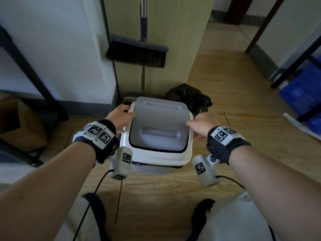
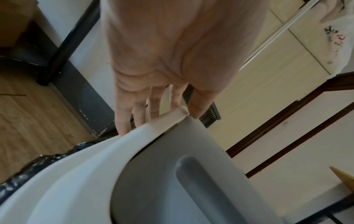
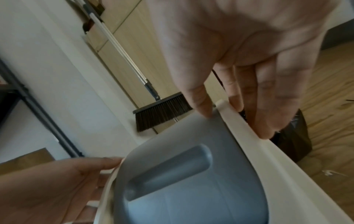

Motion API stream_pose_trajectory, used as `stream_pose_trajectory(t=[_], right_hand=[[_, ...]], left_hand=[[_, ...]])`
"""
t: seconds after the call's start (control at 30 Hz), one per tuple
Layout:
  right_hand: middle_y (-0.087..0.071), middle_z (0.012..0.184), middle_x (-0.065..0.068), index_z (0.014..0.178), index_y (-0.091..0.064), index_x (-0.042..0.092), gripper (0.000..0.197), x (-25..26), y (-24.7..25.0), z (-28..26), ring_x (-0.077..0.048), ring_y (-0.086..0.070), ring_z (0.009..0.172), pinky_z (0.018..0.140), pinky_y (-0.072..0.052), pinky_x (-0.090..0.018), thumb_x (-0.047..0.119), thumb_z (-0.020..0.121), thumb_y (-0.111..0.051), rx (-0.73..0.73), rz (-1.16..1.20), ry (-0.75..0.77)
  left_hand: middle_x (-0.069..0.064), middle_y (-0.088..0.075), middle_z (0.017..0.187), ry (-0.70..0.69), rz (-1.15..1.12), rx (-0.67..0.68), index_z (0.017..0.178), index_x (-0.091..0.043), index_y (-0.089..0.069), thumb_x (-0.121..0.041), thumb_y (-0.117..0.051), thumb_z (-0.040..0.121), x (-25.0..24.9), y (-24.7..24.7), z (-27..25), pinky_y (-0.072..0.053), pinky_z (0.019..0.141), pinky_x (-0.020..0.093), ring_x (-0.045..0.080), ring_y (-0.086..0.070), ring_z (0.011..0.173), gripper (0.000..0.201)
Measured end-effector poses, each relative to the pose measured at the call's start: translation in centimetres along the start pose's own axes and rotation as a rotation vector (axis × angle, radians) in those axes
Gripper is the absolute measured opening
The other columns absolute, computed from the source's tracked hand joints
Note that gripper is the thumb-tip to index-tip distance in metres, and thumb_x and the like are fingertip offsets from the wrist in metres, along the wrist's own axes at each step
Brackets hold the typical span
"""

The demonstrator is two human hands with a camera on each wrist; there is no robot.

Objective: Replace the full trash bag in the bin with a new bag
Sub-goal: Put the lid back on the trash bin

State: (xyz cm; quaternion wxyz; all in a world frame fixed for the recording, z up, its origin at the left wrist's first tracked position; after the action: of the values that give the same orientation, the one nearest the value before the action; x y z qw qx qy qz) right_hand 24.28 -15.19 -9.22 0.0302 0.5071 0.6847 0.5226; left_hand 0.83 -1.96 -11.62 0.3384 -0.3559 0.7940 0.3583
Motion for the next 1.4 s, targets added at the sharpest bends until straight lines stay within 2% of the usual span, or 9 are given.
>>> stream_pose_trajectory(t=[0.2,0.3,0.43,0.57,0.67,0.83,1.0,1.2,1.4], right_hand=[[-0.053,0.137,-0.004,0.146,-0.030,0.033,0.055,0.6,0.0,0.6,-0.030,-0.069,0.092,0.071,-0.061,-0.044,0.029,0.093,-0.047,0.014,0.089,0.087],[-0.054,0.138,-0.004,0.145,-0.032,0.036,0.054,1.2,-0.3,0.9,-0.029,-0.071,0.085,0.072,-0.061,-0.042,0.024,0.093,-0.045,0.029,0.043,0.141],[-0.060,0.131,-0.006,0.138,-0.046,0.031,0.048,1.6,-0.3,1.3,-0.028,-0.073,0.077,0.073,-0.061,-0.043,0.016,0.093,-0.042,0.012,0.036,0.144],[-0.061,0.130,-0.006,0.139,-0.047,0.030,0.051,1.7,-0.4,1.6,-0.031,-0.070,0.092,0.085,-0.057,-0.043,0.013,0.091,-0.040,0.014,-0.056,0.156],[-0.052,0.141,-0.007,0.141,-0.044,0.026,0.054,1.8,-0.4,1.5,-0.034,-0.058,0.116,0.099,-0.049,-0.042,0.010,0.090,-0.038,0.009,-0.130,0.146],[-0.049,0.137,-0.006,0.144,-0.037,0.016,0.056,2.7,0.0,0.5,-0.028,-0.051,0.122,0.101,-0.046,-0.039,0.015,0.091,-0.053,0.124,-0.141,0.126],[-0.041,0.145,-0.002,0.151,-0.007,0.025,0.114,1.9,-0.9,0.4,-0.022,-0.046,0.123,0.102,-0.043,-0.040,0.012,0.067,-0.083,0.321,-0.316,0.099],[-0.051,0.132,-0.008,0.147,-0.004,0.026,0.130,2.3,-2.0,1.0,-0.031,-0.054,0.115,0.096,-0.048,-0.049,0.020,0.052,-0.091,0.314,-0.403,0.146],[-0.057,0.119,-0.011,0.147,0.016,0.025,0.138,1.9,-1.9,0.6,-0.027,-0.058,0.099,0.087,-0.050,-0.040,0.023,0.058,-0.089,0.328,-0.515,0.141]], left_hand=[[0.005,-0.058,0.128,0.031,0.020,0.059,0.136,-0.027,-0.043,-0.066,-0.055,0.062,2.0,-0.2,2.2,-0.054,0.086,0.044,0.029,-0.060,0.112,0.084],[0.002,-0.058,0.125,0.016,0.020,0.088,0.134,-0.027,-0.046,-0.060,-0.044,0.079,1.3,-0.5,1.2,-0.050,0.090,0.042,0.026,-0.057,0.115,0.063],[0.008,-0.062,0.124,-0.010,0.013,0.092,0.125,-0.026,-0.053,-0.073,-0.047,0.062,2.2,-0.2,3.5,-0.046,0.098,0.053,0.032,-0.060,0.112,0.079],[0.006,-0.059,0.125,0.018,0.001,0.088,0.120,-0.031,-0.053,-0.054,-0.039,0.087,1.2,-0.4,1.4,-0.047,0.098,0.053,0.029,-0.057,0.115,0.042],[0.006,-0.038,0.150,-0.091,0.070,0.031,0.144,-0.038,-0.030,-0.052,-0.043,0.089,0.6,-0.3,1.7,-0.033,0.111,0.045,0.029,-0.039,0.135,0.058],[0.002,-0.020,0.157,-0.315,0.418,0.124,0.152,-0.024,-0.013,-0.041,-0.068,0.081,-0.9,-0.4,1.6,-0.023,0.116,0.036,0.024,-0.024,0.144,0.091],[0.004,-0.032,0.149,-0.299,0.682,0.253,0.151,-0.020,-0.004,-0.016,-0.089,0.056,-0.8,-0.5,1.0,-0.031,0.108,0.033,0.023,-0.036,0.133,0.127],[0.011,-0.050,0.136,-0.250,0.862,0.286,0.148,-0.031,0.011,-0.018,-0.092,0.051,-0.5,-0.3,1.6,-0.043,0.103,0.043,0.030,-0.053,0.115,0.141],[0.012,-0.062,0.118,-0.216,0.998,0.318,0.143,-0.037,0.020,-0.023,-0.093,0.048,-0.5,-0.2,1.9,-0.050,0.095,0.045,0.029,-0.063,0.096,0.148]])
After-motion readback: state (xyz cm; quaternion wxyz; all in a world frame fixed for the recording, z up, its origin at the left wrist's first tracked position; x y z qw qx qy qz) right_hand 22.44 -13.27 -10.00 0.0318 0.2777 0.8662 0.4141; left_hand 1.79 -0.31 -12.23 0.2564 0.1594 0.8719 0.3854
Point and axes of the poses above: each hand's wrist, its own z-axis towards the middle knuckle, its own y-axis out of the back of the hand, x = y × z, the point moved 6 cm from there along z, towards the middle knuckle
